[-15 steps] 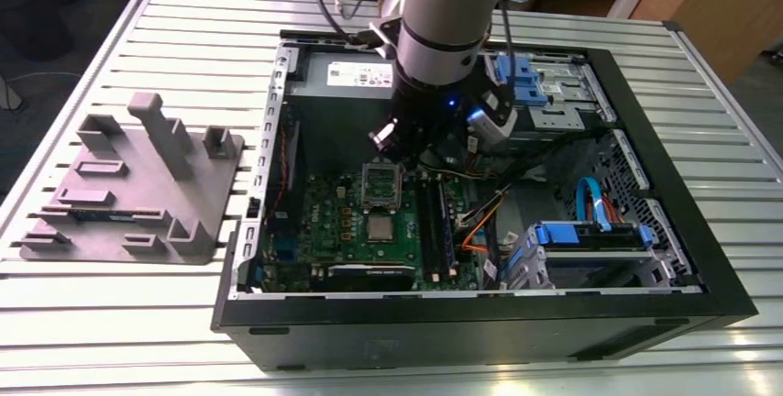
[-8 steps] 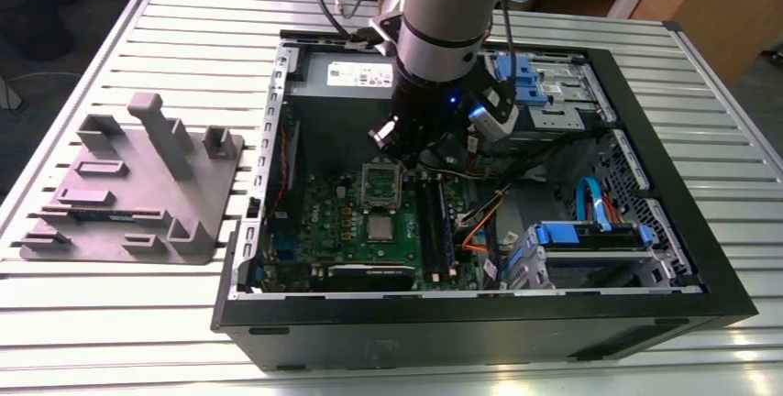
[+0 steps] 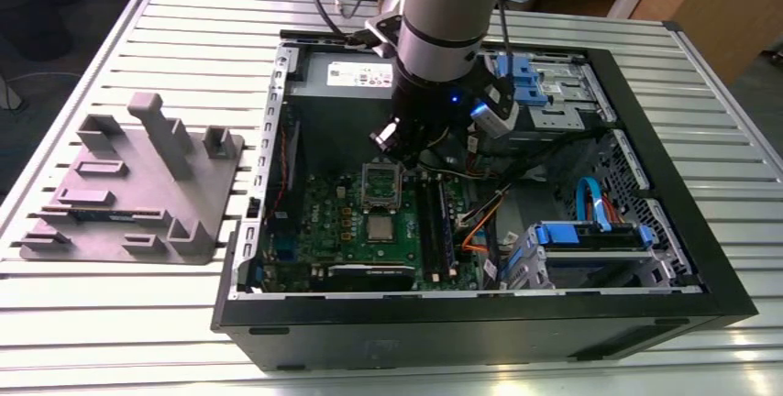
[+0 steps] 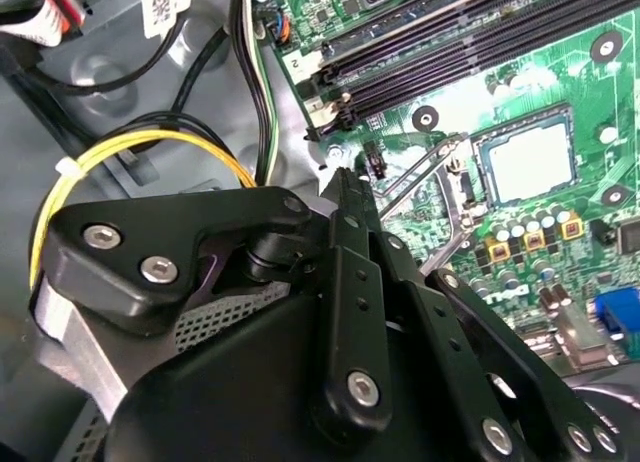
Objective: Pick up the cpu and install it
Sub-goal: 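Close the cpu cover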
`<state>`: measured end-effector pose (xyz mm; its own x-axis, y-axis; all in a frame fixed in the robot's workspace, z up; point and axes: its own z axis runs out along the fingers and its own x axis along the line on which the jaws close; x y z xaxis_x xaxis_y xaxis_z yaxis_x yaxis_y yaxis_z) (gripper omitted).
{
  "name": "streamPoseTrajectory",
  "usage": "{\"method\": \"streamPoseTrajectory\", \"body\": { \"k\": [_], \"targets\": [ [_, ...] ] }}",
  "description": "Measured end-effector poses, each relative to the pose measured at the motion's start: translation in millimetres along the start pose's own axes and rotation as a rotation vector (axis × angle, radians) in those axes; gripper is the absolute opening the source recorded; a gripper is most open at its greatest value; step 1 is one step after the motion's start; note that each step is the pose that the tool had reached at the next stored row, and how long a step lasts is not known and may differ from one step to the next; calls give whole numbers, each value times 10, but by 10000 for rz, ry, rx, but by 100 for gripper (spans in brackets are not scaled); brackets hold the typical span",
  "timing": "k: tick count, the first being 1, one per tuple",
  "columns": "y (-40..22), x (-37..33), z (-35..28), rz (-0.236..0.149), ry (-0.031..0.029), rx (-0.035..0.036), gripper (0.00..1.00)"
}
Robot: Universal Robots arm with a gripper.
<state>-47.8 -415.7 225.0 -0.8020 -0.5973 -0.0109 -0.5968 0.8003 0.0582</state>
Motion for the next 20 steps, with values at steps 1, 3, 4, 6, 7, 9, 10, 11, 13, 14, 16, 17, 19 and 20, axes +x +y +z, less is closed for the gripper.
{"method": "streamPoseTrajectory", "body": {
  "k": [1,3,4,6,7,9,10,11,13,14,16,17,19,20],
  "targets": [
    [0,1,0,-101,6,-1,10],
    [3,4,-8,-358,22,-4,10],
    [4,4,-15,-430,26,-5,10],
    [5,4,-29,-564,33,-7,10],
    [5,5,-36,-634,37,-7,10],
    [7,6,-47,-753,44,-8,10],
    [8,6,-50,-818,46,-10,10],
    [8,6,-50,-881,47,-12,10],
    [10,9,-54,-1003,56,-12,10],
    [12,11,-55,-1075,61,-13,10],
    [15,15,-57,-1207,69,-13,10],
    [16,16,-59,-1269,75,-13,10],
    [17,18,-67,-1389,83,-14,10],
    [18,19,-71,-1446,85,-15,10]
  ]
}}
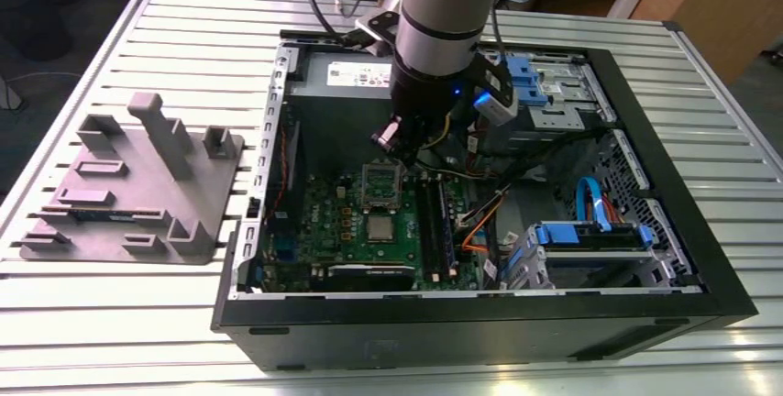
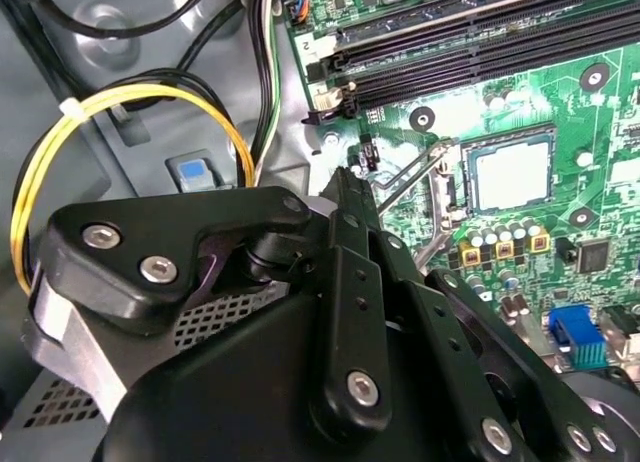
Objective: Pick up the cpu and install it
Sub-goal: 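Close the cpu cover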
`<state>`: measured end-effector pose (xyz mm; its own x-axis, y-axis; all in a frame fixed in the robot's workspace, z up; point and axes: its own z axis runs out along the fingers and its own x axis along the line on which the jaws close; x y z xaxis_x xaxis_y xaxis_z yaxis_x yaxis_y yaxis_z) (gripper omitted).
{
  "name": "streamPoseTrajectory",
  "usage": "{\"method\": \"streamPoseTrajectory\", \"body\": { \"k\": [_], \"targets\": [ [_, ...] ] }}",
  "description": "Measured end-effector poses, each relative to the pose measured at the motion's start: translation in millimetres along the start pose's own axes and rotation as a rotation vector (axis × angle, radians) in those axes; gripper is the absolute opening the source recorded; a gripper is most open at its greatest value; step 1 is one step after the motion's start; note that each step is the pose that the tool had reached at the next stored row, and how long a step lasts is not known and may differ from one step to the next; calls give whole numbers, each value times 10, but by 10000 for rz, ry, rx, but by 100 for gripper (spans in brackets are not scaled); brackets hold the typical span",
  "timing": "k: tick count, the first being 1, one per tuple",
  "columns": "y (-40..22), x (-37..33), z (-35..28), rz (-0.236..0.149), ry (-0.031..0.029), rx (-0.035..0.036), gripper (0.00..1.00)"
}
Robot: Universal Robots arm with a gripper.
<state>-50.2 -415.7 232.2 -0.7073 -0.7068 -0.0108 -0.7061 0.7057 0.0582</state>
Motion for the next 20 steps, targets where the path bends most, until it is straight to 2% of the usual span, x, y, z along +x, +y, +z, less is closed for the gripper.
{"method": "streamPoseTrajectory", "body": {
  "k": [20],
  "targets": [
    [20,16,-76,-1056,57,-8,10]
  ]
}}
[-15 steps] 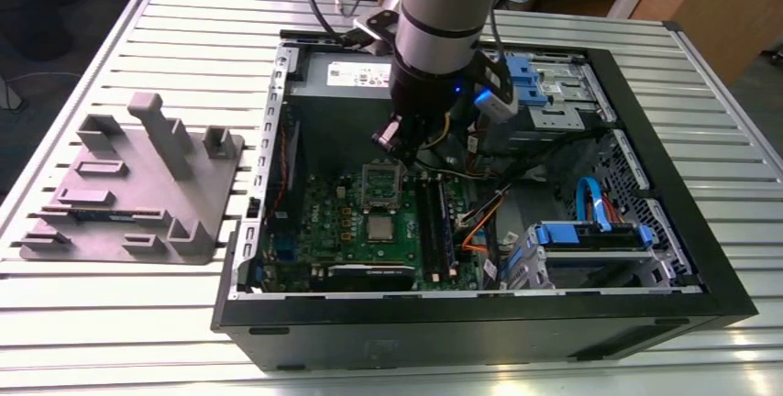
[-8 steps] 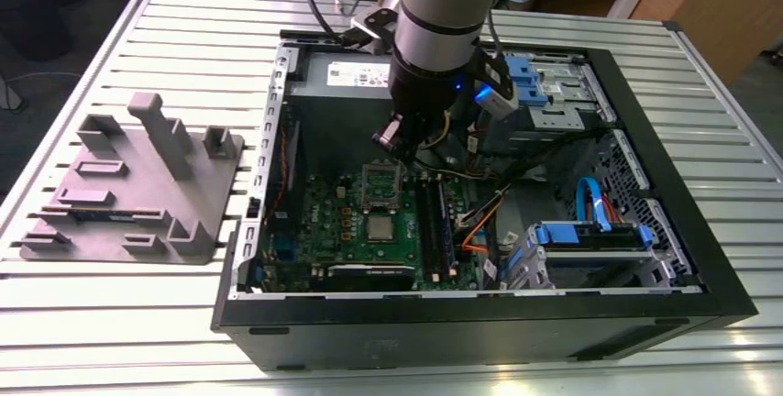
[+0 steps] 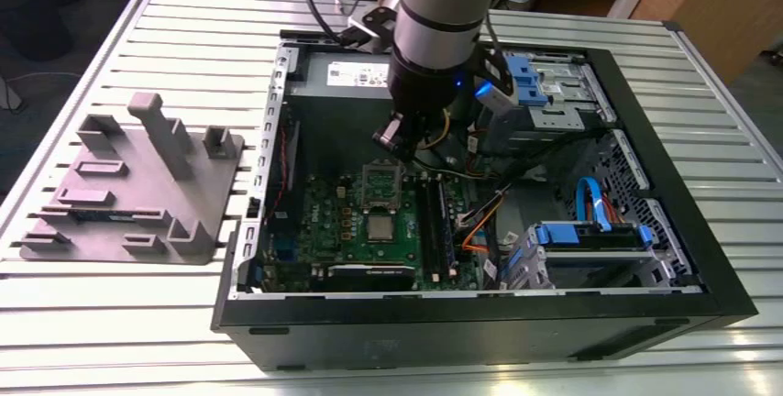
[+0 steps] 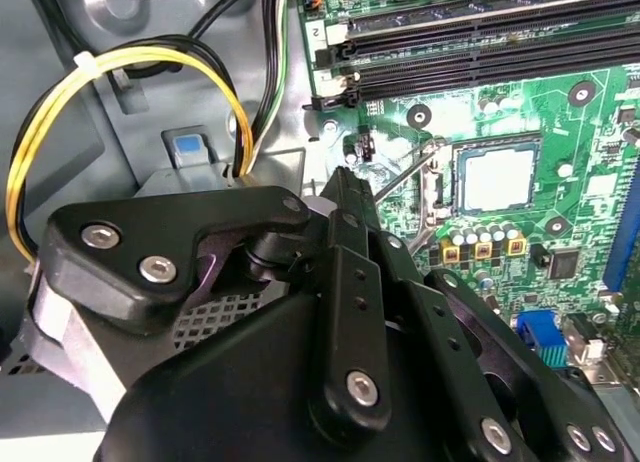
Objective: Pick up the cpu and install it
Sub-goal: 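Close the cpu cover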
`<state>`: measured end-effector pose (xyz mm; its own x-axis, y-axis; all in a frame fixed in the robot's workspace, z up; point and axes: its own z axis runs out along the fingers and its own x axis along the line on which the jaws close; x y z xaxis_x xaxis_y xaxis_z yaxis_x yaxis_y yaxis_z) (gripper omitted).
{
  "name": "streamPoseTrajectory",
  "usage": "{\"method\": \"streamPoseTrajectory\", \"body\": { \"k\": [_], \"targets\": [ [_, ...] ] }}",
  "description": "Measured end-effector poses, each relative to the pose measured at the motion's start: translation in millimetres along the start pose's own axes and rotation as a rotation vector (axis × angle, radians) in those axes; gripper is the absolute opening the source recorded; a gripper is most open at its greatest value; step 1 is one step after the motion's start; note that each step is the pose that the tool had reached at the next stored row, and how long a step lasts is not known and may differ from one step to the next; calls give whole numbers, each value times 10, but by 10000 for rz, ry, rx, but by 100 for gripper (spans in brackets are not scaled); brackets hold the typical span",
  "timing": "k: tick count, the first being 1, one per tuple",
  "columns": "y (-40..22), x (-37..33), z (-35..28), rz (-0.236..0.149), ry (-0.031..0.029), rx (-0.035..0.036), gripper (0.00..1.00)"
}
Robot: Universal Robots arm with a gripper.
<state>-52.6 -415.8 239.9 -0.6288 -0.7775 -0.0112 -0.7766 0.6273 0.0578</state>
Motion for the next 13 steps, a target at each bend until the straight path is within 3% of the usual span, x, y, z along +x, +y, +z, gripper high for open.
{"method": "streamPoseTrajectory", "body": {
  "k": [6,13],
  "targets": [
    [5,24,-15,-257,24,6,10],
    [-4,62,-16,-483,103,56,10]
  ]
}}
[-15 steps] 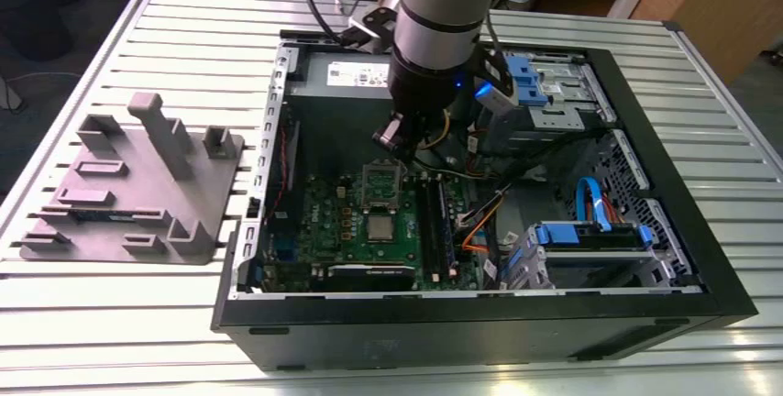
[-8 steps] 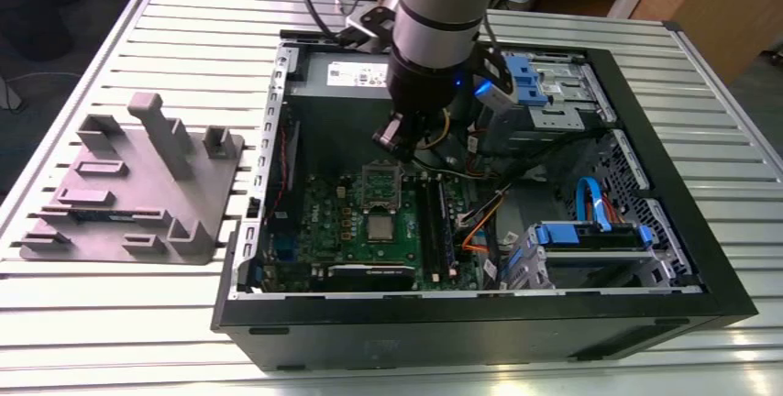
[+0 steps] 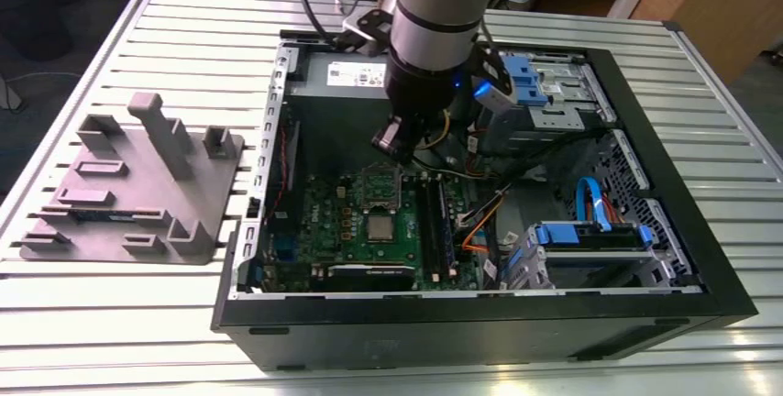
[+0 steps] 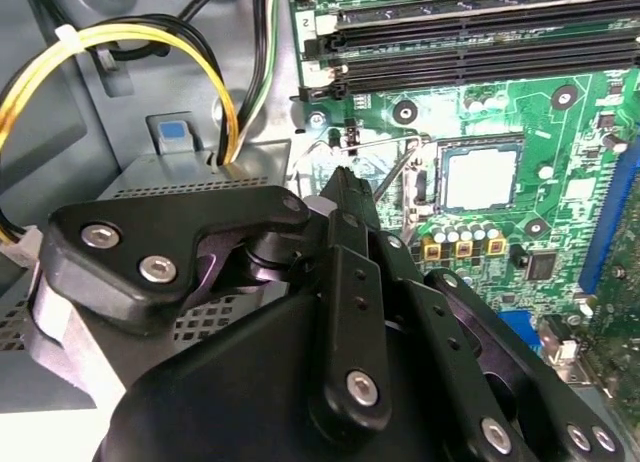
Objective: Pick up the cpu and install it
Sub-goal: 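Close the cpu cover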
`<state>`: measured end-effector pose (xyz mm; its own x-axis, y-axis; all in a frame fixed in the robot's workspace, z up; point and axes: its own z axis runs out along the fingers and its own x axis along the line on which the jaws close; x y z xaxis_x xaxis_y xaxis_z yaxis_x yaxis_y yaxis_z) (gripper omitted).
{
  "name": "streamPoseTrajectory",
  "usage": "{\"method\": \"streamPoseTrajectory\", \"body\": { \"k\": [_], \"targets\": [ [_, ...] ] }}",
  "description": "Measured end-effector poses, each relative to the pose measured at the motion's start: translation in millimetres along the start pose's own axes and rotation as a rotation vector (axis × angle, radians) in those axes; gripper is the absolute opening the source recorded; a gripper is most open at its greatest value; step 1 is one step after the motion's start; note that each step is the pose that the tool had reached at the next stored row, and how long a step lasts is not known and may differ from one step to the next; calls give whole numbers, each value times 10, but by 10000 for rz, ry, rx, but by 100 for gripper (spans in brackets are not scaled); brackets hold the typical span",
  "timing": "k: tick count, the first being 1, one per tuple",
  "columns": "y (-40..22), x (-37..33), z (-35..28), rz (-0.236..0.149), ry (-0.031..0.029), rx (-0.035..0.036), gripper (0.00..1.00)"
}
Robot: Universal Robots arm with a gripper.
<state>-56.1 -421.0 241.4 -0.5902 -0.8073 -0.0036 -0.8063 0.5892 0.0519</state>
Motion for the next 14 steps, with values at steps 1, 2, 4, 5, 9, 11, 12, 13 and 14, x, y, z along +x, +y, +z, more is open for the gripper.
{"method": "streamPoseTrajectory", "body": {
  "k": [1,2,4,5,9,11,12,13,14],
  "targets": [
    [-3,5,0,-27,12,7,10],
    [-7,10,0,-52,23,15,10],
    [-15,25,-1,-99,40,26,10],
    [-20,33,-1,-118,48,30,10],
    [-43,72,-2,-189,62,38,10],
    [-56,94,-3,-224,69,42,10],
    [-62,104,-4,-239,73,43,10],
    [-69,116,-4,-253,76,45,10],
    [-76,127,-4,-268,78,46,10]
  ]
}}
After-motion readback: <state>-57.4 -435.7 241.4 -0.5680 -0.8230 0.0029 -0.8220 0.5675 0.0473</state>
